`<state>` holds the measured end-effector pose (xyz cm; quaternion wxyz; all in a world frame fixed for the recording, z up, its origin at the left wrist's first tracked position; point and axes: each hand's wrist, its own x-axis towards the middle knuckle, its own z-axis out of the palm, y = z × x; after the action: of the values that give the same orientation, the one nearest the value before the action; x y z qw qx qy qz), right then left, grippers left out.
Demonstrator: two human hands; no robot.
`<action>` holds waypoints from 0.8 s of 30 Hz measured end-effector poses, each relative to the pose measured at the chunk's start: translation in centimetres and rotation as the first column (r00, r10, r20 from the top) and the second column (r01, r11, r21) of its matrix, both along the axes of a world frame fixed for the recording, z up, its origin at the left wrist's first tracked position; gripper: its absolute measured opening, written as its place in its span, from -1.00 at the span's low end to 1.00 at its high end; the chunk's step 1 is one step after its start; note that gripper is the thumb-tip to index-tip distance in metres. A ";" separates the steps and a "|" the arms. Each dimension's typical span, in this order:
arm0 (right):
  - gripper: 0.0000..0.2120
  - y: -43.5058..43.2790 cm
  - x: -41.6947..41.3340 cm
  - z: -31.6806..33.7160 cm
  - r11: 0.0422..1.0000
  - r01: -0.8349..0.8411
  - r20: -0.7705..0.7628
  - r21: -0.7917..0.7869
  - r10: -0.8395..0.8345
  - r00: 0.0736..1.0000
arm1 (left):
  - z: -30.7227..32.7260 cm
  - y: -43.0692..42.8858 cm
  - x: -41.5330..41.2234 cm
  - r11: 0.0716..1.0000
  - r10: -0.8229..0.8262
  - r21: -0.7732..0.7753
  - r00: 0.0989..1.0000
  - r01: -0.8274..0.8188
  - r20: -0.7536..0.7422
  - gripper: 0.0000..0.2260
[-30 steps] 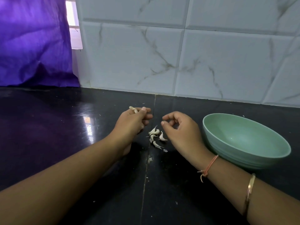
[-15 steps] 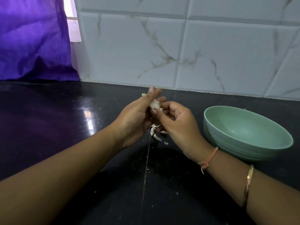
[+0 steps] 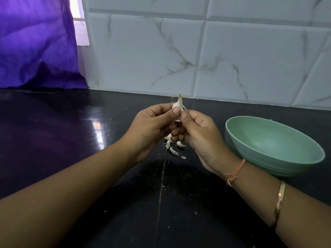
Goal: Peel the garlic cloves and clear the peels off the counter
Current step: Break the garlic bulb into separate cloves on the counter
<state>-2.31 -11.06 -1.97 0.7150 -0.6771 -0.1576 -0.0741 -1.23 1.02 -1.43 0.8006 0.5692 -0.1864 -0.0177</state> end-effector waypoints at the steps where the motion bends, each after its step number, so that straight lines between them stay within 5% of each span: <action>1: -0.76 0.0 -0.1 0.0 1.000 -0.020 -0.006 0.016 0.020 1.000 | 0.0 0.0 0.0 1.000 0.018 0.001 1.000 -0.018 0.012 -0.71; 11: -0.76 1.2 -0.2 -0.1 0.996 0.088 -0.059 -0.004 -0.088 0.994 | -0.8 -2.5 -1.5 0.971 0.213 0.091 0.972 -0.222 0.097 -0.79; 18: -0.66 2.3 -0.6 0.0 0.902 0.372 0.086 -0.219 -0.362 0.928 | -1.2 -3.1 -1.7 0.811 0.479 0.228 0.835 -0.539 0.270 -0.73; 24: -0.62 2.6 -0.9 0.5 0.887 0.392 0.131 -0.244 -0.371 0.920 | -1.0 -2.7 -1.5 0.847 0.480 0.139 0.851 -0.513 0.214 -0.69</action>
<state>-3.24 -8.47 -1.49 0.5823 -0.7809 -0.0586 -0.2185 -2.68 -1.73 -2.40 0.7003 0.6715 -0.0978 0.2216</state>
